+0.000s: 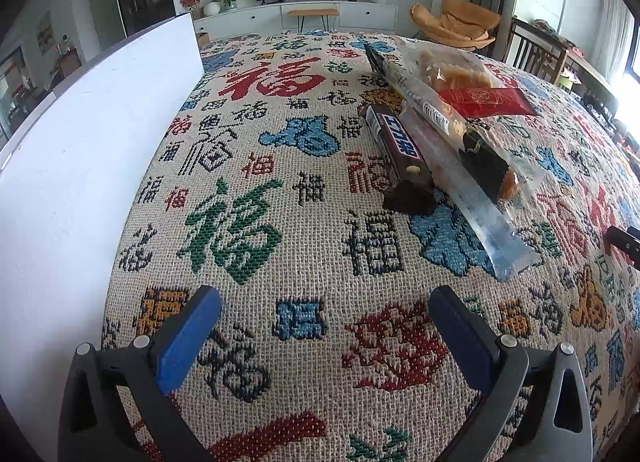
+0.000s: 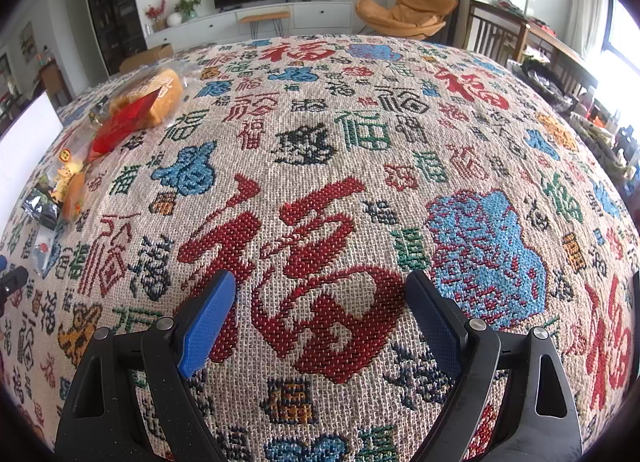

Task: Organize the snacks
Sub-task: 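Return both grippers above the remaining snacks on the tablecloth, then grasp the Snickers bar with the left gripper while the right gripper grasps the orange sausage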

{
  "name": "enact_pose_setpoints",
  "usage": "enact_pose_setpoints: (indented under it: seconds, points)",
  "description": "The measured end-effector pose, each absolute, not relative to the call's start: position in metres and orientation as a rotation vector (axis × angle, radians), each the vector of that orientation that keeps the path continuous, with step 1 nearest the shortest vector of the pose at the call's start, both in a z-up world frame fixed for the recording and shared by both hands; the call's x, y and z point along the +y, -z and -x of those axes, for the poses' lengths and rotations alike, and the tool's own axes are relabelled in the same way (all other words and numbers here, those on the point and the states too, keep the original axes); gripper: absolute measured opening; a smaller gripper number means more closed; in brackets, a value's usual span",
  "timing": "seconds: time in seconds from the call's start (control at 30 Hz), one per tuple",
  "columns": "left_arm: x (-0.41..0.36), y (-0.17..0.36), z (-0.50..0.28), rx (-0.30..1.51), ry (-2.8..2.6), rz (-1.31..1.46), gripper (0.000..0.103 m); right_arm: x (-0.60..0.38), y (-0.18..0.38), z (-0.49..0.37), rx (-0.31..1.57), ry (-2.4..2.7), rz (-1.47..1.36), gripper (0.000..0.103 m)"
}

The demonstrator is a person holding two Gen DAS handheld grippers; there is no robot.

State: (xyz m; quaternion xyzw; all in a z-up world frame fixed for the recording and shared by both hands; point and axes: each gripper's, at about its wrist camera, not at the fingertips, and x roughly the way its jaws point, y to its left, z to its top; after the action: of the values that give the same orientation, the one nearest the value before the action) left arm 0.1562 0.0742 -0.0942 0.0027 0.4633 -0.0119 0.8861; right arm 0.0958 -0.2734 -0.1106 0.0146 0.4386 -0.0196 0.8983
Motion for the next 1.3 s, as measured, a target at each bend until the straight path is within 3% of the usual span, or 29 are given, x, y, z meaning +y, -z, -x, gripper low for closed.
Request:
enact_pose_setpoints:
  seconds: [0.5,0.77,0.87,0.93,1.1,1.2,1.23,1.3]
  points:
    - [0.074,0.089,-0.146,0.978,0.044,0.015,0.103,-0.273,0.111,-0.096,0.908,0.04,-0.031,0.09]
    - [0.089,0.052,-0.167,0.92,0.124,0.195,0.101,-0.273,0.111,-0.096,0.907,0.039,-0.032,0.09]
    - [0.07,0.049,-0.192,0.955,0.138,0.11,0.088,-0.273,0.111,-0.096,0.907,0.039,-0.032,0.09]
    - [0.06,0.055,-0.21,0.985,0.13,0.062,0.073,-0.273,0.111,-0.096,0.907,0.039,-0.032,0.09]
    - [0.045,0.064,-0.238,0.987,0.13,0.036,0.072,-0.273,0.111,-0.096,0.907,0.039,-0.032,0.09]
    - [0.041,0.067,-0.251,0.98,0.143,0.024,0.06,-0.273,0.111,-0.096,0.907,0.039,-0.032,0.09]
    - [0.043,0.067,-0.253,0.976,0.142,0.031,0.039,-0.273,0.111,-0.096,0.907,0.039,-0.032,0.09]
    - [0.048,0.069,-0.257,1.008,0.148,0.063,0.019,-0.273,0.111,-0.096,0.907,0.039,-0.032,0.09]
